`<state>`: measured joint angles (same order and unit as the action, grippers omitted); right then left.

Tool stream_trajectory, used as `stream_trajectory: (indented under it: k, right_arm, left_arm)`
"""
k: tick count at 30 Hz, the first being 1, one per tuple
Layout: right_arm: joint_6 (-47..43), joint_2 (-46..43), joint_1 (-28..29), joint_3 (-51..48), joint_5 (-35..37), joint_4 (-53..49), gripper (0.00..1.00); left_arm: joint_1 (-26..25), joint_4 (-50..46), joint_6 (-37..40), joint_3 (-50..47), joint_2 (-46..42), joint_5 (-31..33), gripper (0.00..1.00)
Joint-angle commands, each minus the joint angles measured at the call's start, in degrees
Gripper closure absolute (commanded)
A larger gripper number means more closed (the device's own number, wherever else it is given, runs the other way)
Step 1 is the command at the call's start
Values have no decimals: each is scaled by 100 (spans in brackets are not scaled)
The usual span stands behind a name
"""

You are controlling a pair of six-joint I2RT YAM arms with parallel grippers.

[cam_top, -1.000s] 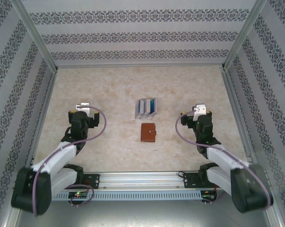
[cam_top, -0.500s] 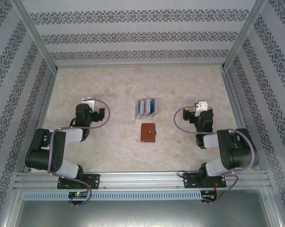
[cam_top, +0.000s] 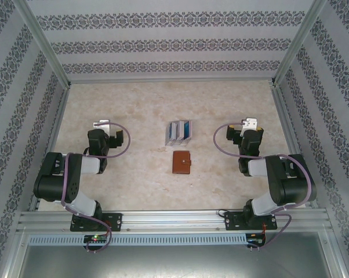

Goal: Put the credit cards into the card holder

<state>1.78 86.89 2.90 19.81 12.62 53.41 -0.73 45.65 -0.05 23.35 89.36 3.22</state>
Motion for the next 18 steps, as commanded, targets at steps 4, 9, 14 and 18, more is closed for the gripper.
stream_trajectory:
  k: [4, 9, 14, 18]
  right_arm:
    - [90, -34, 68, 101, 157, 38, 2]
    - [136, -40, 19, 119, 57, -12, 2]
    - [120, -48, 18, 113, 61, -6, 2]
    - [117, -48, 34, 93, 114, 29, 2]
  left_arm:
    - [19, 292, -105, -25, 1, 24, 0]
    - [20, 296, -102, -28, 1, 20, 0]
    - [21, 295, -100, -24, -3, 21, 0]
    - [21, 292, -100, -28, -3, 22, 0]
